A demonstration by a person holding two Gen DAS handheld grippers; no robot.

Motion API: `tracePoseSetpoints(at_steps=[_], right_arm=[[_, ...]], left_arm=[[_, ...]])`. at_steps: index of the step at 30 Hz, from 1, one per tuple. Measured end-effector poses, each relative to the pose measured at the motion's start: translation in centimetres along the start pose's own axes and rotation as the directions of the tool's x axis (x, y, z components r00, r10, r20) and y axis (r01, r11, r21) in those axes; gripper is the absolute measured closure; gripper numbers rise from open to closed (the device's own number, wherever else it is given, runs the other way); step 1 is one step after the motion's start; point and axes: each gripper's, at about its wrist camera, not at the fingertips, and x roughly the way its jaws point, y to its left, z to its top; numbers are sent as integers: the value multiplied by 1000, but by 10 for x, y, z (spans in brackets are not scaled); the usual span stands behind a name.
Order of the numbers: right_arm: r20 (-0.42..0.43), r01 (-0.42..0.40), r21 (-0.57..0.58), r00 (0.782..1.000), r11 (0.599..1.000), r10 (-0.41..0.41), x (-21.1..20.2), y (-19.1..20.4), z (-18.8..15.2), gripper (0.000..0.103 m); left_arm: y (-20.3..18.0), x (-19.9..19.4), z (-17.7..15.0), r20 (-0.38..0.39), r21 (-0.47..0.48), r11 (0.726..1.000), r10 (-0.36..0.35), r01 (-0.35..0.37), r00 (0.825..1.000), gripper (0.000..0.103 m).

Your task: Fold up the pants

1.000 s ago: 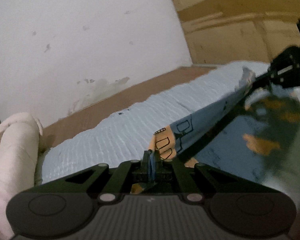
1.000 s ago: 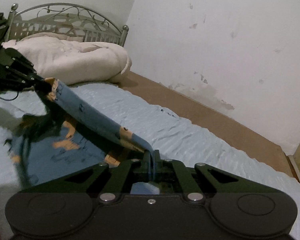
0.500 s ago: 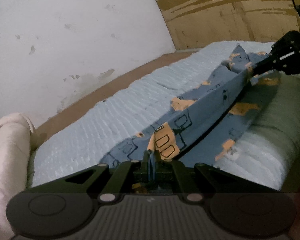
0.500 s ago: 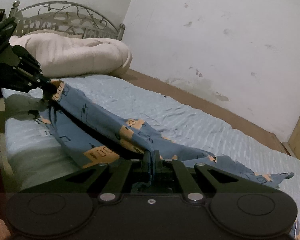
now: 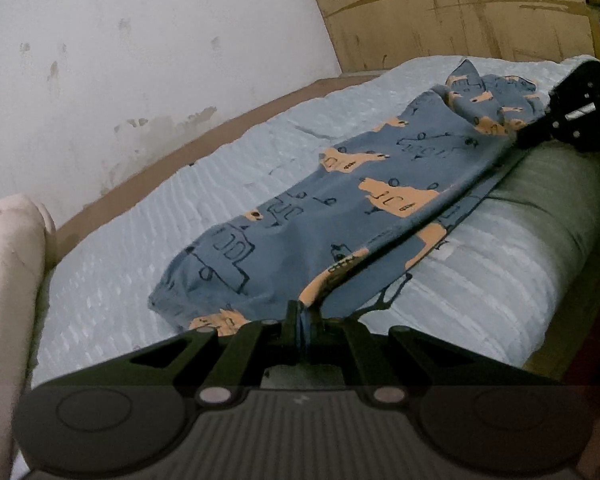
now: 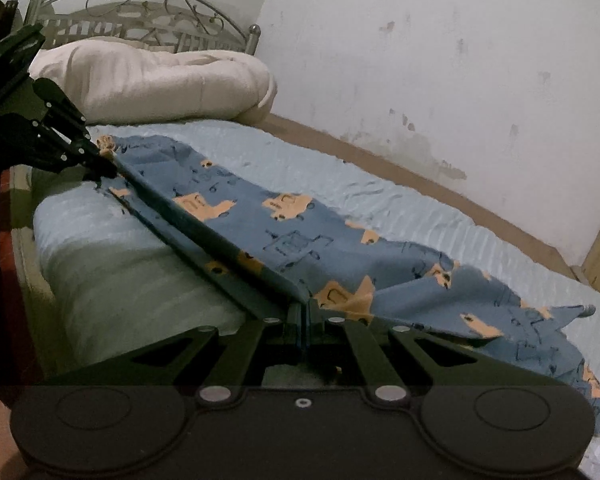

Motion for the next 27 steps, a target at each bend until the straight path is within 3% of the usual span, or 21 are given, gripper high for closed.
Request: tracePoseSetpoints(at_steps=[6,8,9,10,11,12,13,14,17,19,22,25,27], right_arm=[[-14,-14,17,1000,1000,15,1,0,-7,103],[-9,-16,35,1000,999,16,-1,-3,-7,103],[-3,-16,49,1000,999,16,-3,-6,-6,99],[4,-10,67,1000,998,10,-7,-8,-7,88],[8,-4,86,1000,996,3,-11,-11,-7,71],[13,2,116,1000,993,-4,-16,-17,-8,63],[18,8,145,1000,989,-11,-21,-23,-10,47],[23,17,182,1000,983,-21,-26,-31,-13,34],[24,69,288,997,955,-79,-44,-61,-23,12],[12,125,348,990,929,-138,-54,-85,-31,5],[-48,220,442,974,870,-222,-63,-131,-44,2],[-121,287,569,956,771,-266,-67,-180,-61,2],[-151,265,682,963,681,-223,-65,-215,-77,2]], left_arm=[[-4,-2,-1,-25,-36,999,3,-4,1000,101],[-3,-3,1,-35,-84,996,2,-5,999,90],[-2,-5,3,-37,-117,993,-5,0,999,77],[-1,-7,5,-33,-156,988,-10,4,999,55],[-1,-9,7,-25,-194,981,-13,8,1000,43],[-3,-12,10,-9,-236,972,-16,14,1000,25],[-5,-16,13,14,-271,962,-18,21,1000,16],[-10,-19,18,44,-295,955,-21,33,999,14],[-32,-19,38,107,-304,951,-29,61,994,6],[-49,-12,55,145,-293,952,-46,87,988,5],[-73,4,80,176,-258,959,-75,119,982,3],[-98,21,103,194,-213,966,-107,148,975,3],[-115,30,115,194,-185,969,-127,163,973,3]])
